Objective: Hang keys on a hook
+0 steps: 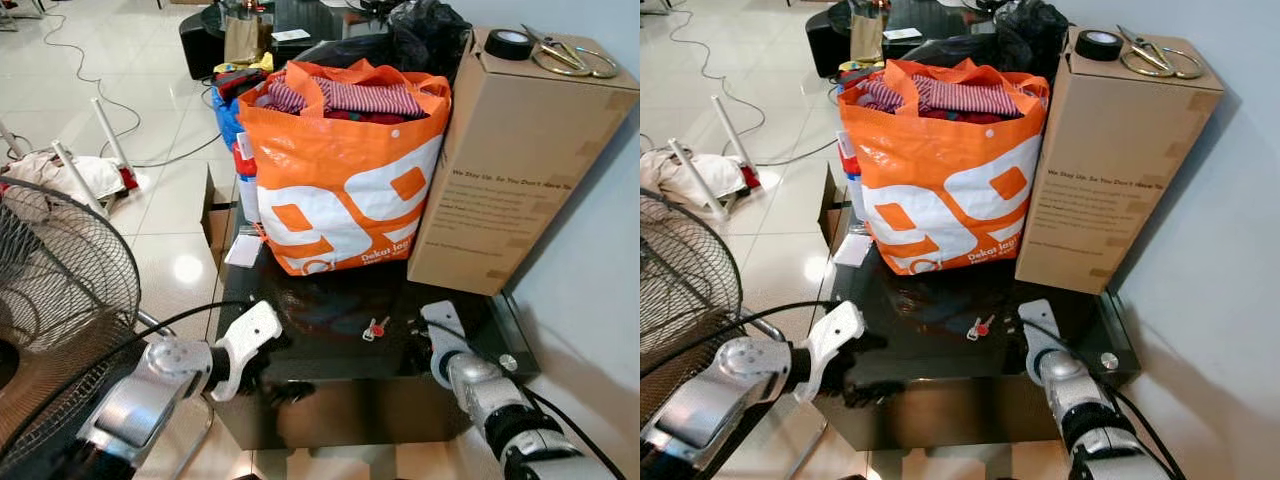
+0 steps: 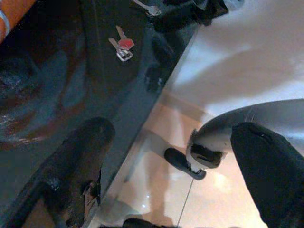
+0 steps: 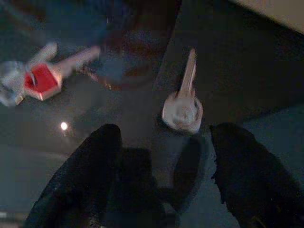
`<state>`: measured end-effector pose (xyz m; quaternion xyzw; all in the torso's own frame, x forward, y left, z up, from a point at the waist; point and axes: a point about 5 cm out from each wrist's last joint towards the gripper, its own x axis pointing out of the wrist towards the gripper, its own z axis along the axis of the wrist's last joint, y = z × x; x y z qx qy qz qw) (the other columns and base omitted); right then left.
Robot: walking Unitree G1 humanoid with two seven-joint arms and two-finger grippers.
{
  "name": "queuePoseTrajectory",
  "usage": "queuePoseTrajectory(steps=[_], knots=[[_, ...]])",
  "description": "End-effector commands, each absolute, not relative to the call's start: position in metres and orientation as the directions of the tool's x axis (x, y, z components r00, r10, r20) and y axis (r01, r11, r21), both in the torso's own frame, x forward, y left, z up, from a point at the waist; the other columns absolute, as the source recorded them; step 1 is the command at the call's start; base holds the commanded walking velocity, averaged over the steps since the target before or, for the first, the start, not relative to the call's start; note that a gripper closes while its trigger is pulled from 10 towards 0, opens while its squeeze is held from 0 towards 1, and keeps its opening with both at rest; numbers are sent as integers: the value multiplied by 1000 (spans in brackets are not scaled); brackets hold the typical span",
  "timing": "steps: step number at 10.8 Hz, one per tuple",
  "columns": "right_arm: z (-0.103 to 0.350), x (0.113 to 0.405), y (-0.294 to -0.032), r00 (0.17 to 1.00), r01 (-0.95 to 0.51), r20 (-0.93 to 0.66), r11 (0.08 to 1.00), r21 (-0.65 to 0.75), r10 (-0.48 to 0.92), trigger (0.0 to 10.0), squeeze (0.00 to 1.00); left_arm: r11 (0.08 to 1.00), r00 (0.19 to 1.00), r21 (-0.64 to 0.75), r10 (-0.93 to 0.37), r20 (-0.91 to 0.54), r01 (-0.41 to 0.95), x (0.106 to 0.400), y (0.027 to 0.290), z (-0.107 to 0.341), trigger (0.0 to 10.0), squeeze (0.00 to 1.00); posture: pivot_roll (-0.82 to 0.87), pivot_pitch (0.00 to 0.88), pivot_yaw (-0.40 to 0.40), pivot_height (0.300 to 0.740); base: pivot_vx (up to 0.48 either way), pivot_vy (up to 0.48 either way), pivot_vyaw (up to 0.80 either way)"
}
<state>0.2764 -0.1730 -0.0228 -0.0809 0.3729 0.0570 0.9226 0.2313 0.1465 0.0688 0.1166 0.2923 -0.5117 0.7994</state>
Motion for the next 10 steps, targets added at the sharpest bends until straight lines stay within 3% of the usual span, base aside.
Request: queuePoseTrajectory(steps=[1,5,10], knots=[[-18,282,-172,741,-138,-670,986,-91,42,10000,0,458,328,-87,-744,-583,885,231,150,75,10000,216,-88,0,5,740,0,0,0],[-13,289,-169,774,-71,-634,995,-74,8,10000,0,466,340,-75,-737,-584,881,228,158,88,10000,220,-48,12,20,740,0,0,0],[-16,288,-168,769,43,-636,998,-41,-59,10000,0,446,307,-79,-723,-619,891,216,171,106,10000,216,20,113,60,740,0,0,0]])
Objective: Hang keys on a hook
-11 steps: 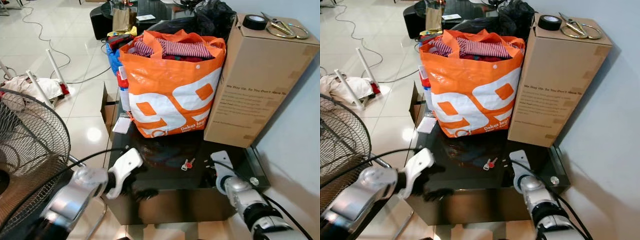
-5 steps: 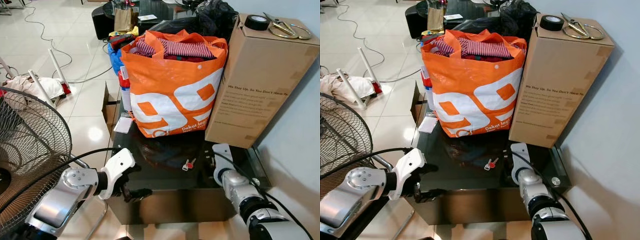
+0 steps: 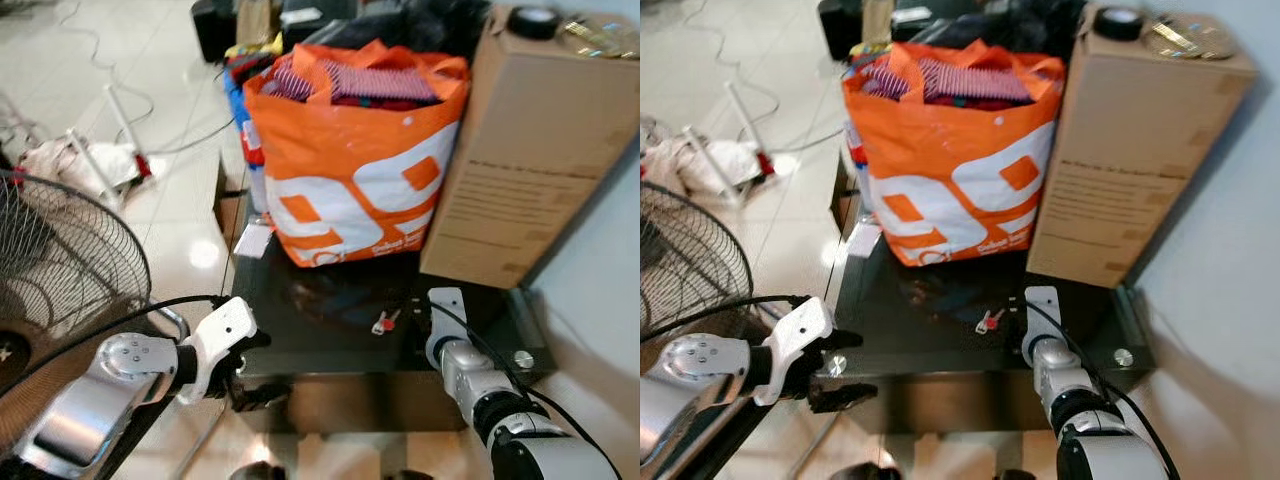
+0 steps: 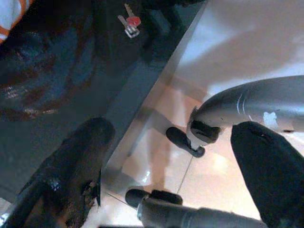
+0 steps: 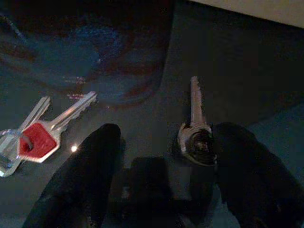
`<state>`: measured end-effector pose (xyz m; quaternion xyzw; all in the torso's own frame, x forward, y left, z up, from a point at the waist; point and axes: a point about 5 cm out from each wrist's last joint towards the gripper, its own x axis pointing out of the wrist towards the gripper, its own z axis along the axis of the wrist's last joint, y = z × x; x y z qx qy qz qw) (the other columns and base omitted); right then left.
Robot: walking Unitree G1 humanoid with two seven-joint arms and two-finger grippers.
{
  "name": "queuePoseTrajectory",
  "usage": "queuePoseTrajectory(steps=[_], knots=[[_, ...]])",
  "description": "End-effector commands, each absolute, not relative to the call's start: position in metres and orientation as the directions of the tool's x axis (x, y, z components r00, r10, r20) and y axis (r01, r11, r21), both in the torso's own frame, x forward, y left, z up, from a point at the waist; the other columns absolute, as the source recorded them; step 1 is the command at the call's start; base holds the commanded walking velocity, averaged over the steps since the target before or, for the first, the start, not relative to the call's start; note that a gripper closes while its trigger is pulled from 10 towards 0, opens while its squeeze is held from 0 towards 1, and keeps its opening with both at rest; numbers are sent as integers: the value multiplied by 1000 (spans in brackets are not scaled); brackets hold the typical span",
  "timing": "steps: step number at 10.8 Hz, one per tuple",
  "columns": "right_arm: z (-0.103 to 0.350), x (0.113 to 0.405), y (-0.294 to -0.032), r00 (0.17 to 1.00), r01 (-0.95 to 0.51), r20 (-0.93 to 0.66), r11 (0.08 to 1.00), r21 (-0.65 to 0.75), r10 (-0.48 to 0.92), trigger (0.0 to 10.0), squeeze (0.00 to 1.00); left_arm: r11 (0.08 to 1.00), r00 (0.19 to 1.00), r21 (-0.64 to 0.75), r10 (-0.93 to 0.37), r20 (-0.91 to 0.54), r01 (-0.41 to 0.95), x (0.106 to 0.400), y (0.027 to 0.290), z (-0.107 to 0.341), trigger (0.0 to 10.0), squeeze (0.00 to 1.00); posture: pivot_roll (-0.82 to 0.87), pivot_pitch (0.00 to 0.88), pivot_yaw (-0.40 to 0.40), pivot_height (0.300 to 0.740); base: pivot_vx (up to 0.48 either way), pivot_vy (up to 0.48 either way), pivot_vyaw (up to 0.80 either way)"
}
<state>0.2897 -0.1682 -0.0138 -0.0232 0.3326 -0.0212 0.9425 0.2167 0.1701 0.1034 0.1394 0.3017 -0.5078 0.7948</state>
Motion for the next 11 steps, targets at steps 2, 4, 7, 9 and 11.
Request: queuePoseTrajectory(steps=[2,4,7,9,11], knots=[[-18,285,-171,763,60,-642,997,-43,-74,10000,0,440,294,-89,-724,-624,894,215,170,107,10000,220,19,118,63,740,0,0,0],[-20,283,-177,754,69,-650,996,-63,-93,8196,0,437,289,-95,-728,-622,895,215,168,107,10000,220,15,109,61,740,0,0,0],[-18,284,-181,760,75,-643,995,-64,-98,3059,0,436,291,-98,-734,-614,894,217,163,106,10000,216,3,90,59,740,0,0,0],[-18,284,-182,760,73,-643,995,-67,-99,2275,0,436,292,-97,-735,-611,895,218,162,106,10000,224,0,80,57,740,0,0,0],[-18,284,-184,759,70,-643,995,-72,-100,2353,0,437,294,-97,-738,-608,894,220,160,105,10000,220,-9,66,57,740,0,0,0]])
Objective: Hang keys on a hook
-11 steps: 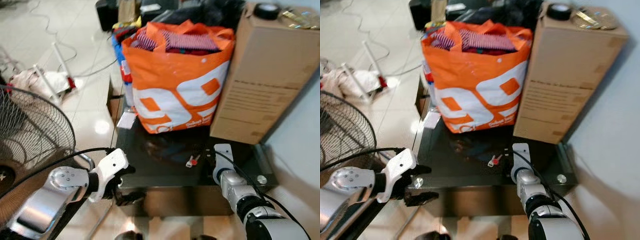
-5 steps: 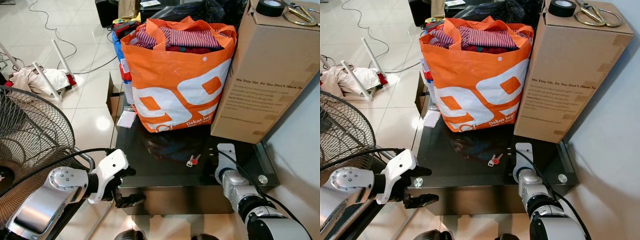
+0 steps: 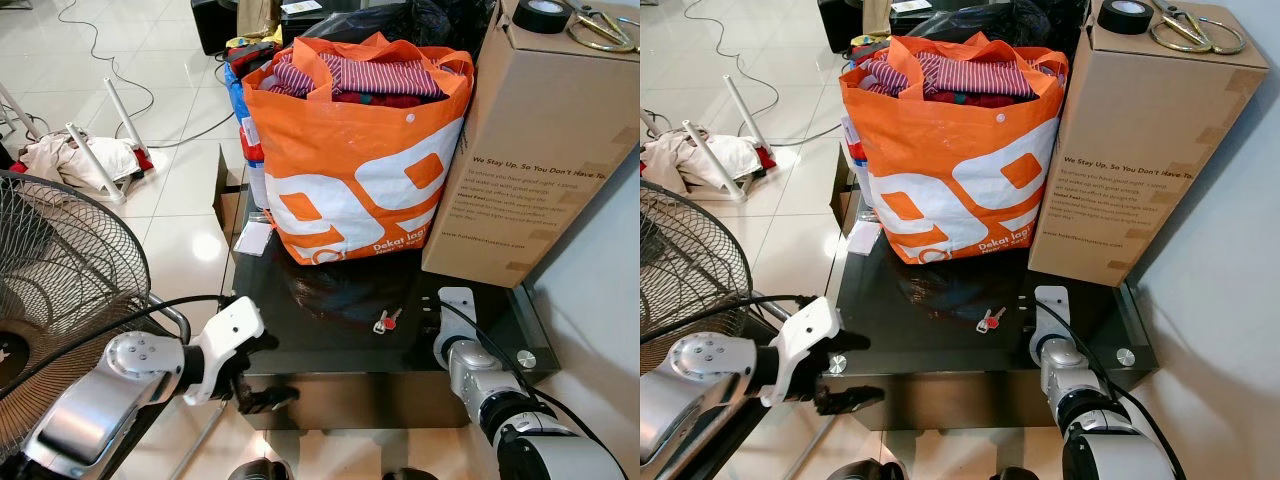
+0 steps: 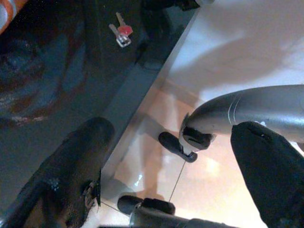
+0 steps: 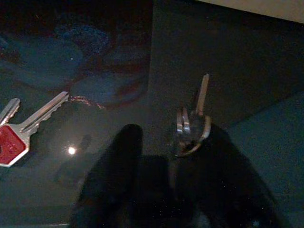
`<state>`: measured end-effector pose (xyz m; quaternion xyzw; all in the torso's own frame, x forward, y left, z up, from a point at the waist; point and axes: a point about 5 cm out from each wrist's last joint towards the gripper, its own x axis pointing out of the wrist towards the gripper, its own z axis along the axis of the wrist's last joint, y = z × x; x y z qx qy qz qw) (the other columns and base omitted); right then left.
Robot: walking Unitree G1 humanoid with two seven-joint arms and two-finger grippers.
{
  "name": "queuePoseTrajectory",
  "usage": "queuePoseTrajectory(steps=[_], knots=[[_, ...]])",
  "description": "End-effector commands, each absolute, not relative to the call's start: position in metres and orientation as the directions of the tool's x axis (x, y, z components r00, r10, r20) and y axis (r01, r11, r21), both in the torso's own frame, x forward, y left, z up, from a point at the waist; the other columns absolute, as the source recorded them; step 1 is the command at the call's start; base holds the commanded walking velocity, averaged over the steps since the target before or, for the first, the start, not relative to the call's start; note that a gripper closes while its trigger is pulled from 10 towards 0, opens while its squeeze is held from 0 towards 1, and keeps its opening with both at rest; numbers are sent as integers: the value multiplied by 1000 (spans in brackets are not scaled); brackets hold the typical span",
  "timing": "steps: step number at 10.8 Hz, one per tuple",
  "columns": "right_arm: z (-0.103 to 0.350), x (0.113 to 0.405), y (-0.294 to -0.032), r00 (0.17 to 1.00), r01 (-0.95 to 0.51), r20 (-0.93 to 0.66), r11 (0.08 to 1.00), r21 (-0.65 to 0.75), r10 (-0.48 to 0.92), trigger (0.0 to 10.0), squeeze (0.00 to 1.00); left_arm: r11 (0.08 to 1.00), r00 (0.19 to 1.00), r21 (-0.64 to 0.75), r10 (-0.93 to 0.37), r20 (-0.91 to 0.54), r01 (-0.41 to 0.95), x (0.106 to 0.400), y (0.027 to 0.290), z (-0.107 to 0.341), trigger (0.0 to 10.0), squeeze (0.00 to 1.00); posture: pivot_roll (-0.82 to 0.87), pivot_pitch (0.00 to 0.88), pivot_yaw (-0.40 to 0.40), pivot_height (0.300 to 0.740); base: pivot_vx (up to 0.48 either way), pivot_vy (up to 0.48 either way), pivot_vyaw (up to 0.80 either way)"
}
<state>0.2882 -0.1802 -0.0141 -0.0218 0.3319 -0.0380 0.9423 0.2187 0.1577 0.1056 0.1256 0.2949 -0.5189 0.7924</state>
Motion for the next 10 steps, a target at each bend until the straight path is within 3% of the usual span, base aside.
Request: queuePoseTrajectory(steps=[1,7,10], knots=[[-17,284,-186,760,73,-642,994,-75,-104,2235,0,434,292,-98,-740,-605,896,220,158,104,10000,216,-18,52,59,740,0,0,0],[-12,288,-197,773,99,-622,992,-74,-124,1176,0,415,300,-72,-756,-582,907,238,147,100,10000,208,-84,0,86,740,0,0,0],[-9,287,-201,807,135,-580,991,5,-107,0,0,436,350,-30,-759,-549,900,254,141,98,10000,212,-137,0,95,740,0,0,0]])
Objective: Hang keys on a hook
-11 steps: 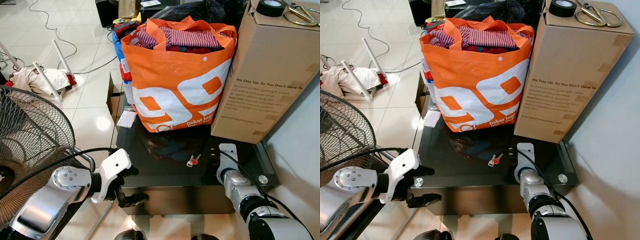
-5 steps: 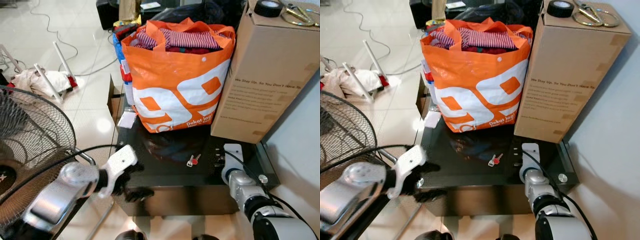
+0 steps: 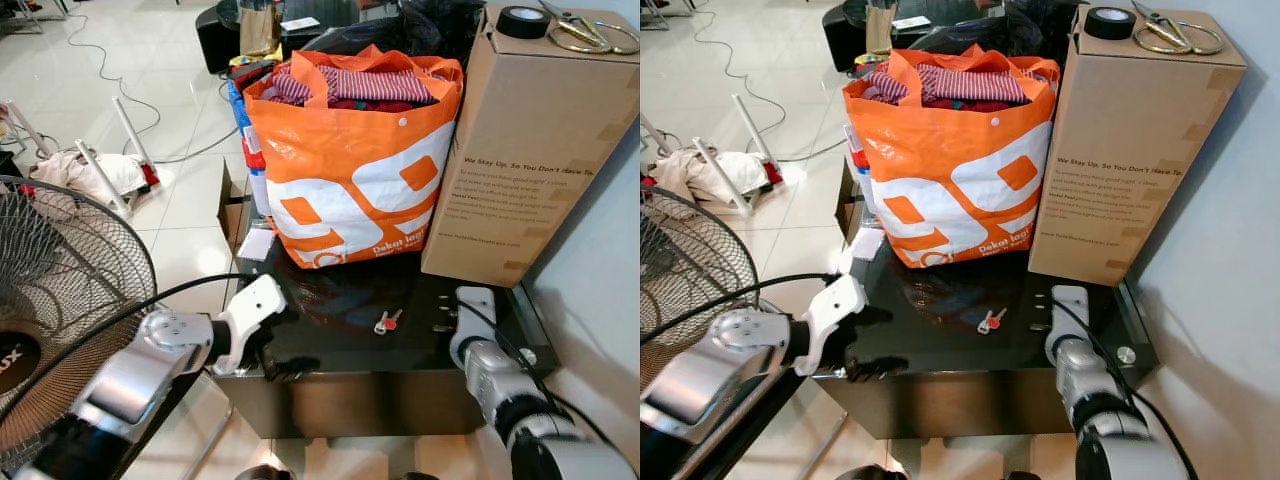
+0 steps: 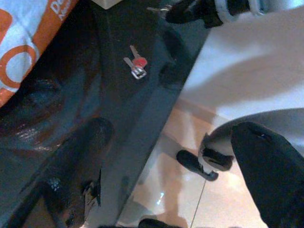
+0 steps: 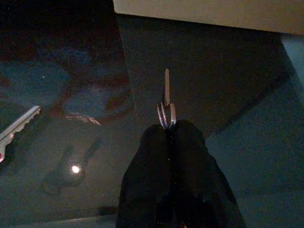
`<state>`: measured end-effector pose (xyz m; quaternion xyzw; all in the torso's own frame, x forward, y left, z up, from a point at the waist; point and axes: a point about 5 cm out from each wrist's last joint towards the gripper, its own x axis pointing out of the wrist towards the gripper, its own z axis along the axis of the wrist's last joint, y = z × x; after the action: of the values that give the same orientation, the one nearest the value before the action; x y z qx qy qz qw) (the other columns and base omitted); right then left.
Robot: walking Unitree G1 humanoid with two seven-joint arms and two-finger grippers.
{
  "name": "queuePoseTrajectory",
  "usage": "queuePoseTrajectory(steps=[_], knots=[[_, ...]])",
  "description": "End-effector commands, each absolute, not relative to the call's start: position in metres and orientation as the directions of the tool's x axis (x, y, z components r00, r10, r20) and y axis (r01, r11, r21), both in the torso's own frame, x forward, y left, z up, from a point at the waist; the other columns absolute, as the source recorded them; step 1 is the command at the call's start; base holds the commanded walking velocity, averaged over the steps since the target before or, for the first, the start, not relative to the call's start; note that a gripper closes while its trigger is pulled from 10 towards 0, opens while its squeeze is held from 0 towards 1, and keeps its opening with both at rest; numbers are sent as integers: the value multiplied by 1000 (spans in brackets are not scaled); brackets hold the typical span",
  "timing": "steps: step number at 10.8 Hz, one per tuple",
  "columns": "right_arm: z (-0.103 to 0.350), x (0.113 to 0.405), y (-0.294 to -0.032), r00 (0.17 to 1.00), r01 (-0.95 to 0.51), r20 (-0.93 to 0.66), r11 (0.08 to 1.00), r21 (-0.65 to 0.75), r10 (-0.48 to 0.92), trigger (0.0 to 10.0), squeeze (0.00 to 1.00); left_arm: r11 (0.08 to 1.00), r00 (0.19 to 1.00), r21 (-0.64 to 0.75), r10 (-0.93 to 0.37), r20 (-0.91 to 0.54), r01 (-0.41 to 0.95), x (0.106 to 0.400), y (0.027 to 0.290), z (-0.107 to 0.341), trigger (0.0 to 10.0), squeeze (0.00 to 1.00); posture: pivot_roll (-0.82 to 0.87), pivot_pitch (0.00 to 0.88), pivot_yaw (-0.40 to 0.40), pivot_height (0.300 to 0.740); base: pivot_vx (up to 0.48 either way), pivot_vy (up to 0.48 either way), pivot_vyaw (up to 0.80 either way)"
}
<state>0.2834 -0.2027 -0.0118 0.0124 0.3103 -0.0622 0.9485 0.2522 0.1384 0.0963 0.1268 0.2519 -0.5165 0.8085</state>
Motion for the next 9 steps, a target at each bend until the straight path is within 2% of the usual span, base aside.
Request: queuePoseTrajectory(steps=[1,2,4,5,6,8,9], knots=[[-7,284,-202,832,136,-548,990,47,-88,0,0,457,377,-23,-759,-531,889,257,139,98,10000,212,-145,0,100,740,0,0,0],[-3,281,-204,851,140,-519,986,89,-74,0,0,479,403,-15,-756,-515,878,261,139,99,10000,216,-152,0,105,740,0,0,0],[22,274,-191,909,115,-410,905,410,70,0,0,516,467,32,-745,-476,856,273,139,105,10000,212,-156,0,114,740,0,0,0],[41,272,-182,930,29,-325,844,536,174,0,0,531,498,72,-728,-471,844,278,141,106,10000,216,-155,0,116,740,0,0,0],[61,270,-175,939,-73,-226,790,608,260,0,0,532,527,142,-697,-487,835,283,144,104,10000,224,-152,0,114,740,0,0,0],[98,263,-169,937,-221,-73,743,632,341,0,0,565,573,170,-684,-451,808,286,146,105,10000,224,-145,0,105,740,0,0,0],[105,261,-170,939,-232,-50,734,638,341,0,0,580,587,167,-680,-439,797,286,147,105,10000,224,-145,0,105,740,0,0,0]])
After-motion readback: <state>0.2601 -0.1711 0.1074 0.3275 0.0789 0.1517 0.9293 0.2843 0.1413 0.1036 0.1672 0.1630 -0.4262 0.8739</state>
